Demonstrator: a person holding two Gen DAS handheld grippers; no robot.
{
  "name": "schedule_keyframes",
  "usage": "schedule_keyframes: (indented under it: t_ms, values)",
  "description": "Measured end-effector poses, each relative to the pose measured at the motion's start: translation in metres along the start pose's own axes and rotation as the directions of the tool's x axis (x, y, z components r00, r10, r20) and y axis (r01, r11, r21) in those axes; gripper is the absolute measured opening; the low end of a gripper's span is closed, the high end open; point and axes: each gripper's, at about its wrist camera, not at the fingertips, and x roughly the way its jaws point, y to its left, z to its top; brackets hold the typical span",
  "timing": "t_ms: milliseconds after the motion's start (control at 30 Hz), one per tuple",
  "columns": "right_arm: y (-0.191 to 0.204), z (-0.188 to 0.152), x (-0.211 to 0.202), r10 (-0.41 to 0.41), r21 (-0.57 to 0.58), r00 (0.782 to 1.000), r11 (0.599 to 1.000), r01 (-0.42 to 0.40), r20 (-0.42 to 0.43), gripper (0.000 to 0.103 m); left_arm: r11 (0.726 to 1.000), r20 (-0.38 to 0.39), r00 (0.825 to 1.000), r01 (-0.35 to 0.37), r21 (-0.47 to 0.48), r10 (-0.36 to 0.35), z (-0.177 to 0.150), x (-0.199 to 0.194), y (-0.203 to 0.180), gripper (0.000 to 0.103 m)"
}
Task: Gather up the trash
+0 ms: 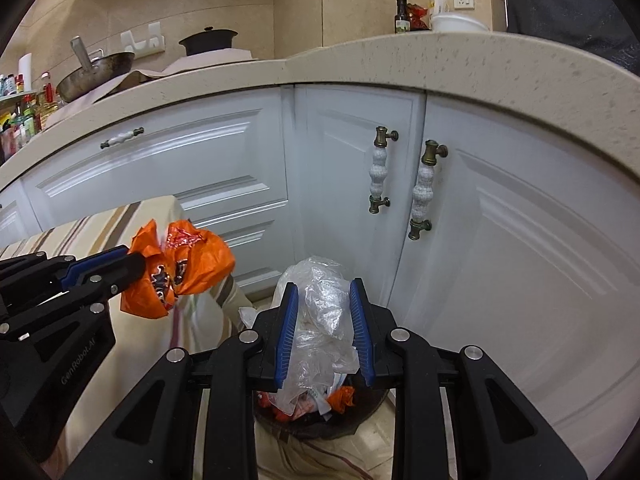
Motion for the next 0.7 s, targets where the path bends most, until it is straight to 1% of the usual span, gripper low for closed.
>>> schedule_keyframes:
  t_ms: [33,67,100,167,300,367,400,567,600,633,700]
  values:
    - [-0.001,0.0,0.006,-0.006,-0.001,1.0,1.0,0.006,-0.001,0.038,1.0,-0.007,1.0,-0.006,0.005,0.006,0.002,0.004,-0.002,0.036]
    - [-0.002,0.0,0.01,-0.016,-0.001,1.0,1.0,0.016,0.001,0.051,1.0,-0.007,1.0,-0.009,0.002,0.009,0.003,0.008,-0.002,0.041]
    - [-0.003,0.001,0.014,-0.026,0.002,1.0,1.0,0.026,0.005,0.055,1.0,-0.004,1.0,-0.011,-0.005,0.011,0.004,0.009,-0.001,0.044]
    - [-0.005,0.001,0.018,-0.029,0.009,1.0,1.0,0.029,-0.004,0.055,1.0,-0.006,1.0,-0.008,-0.01,0.008,0.005,0.012,0.001,0.044]
    - [-0.006,-0.001,0.013,-0.044,0.009,0.999,0.999,0.044,-0.006,0.055,1.0,-0.009,1.0,-0.016,-0.023,0.016,0.003,0.009,0.009,0.044]
    - [-0.006,-0.003,0.006,-0.051,0.015,0.999,0.999,0.051,-0.008,0.055,0.999,-0.004,1.0,-0.012,-0.04,0.012,0.001,0.001,0.016,0.047]
    - [-0.006,-0.004,0.003,-0.054,0.018,0.998,0.998,0.054,-0.011,0.055,0.999,0.002,1.0,-0.013,-0.046,0.013,0.0,-0.003,0.018,0.051]
    - [-0.005,-0.006,-0.025,-0.065,0.034,0.998,0.997,0.065,-0.003,0.06,0.998,0.044,0.999,-0.011,-0.065,0.014,-0.007,-0.037,0.033,0.054]
    - [-0.004,-0.005,-0.032,-0.068,0.038,0.998,0.997,0.068,0.002,0.062,0.998,0.052,0.999,-0.011,-0.069,0.015,-0.008,-0.042,0.036,0.057]
    - [-0.003,-0.005,-0.039,-0.07,0.042,0.998,0.997,0.069,0.009,0.063,0.997,0.065,0.998,-0.014,-0.075,0.019,-0.01,-0.05,0.04,0.064]
    - [-0.001,-0.004,-0.052,-0.072,0.05,0.997,0.996,0.071,0.022,0.065,0.996,0.088,0.996,-0.016,-0.083,0.023,-0.013,-0.065,0.046,0.066]
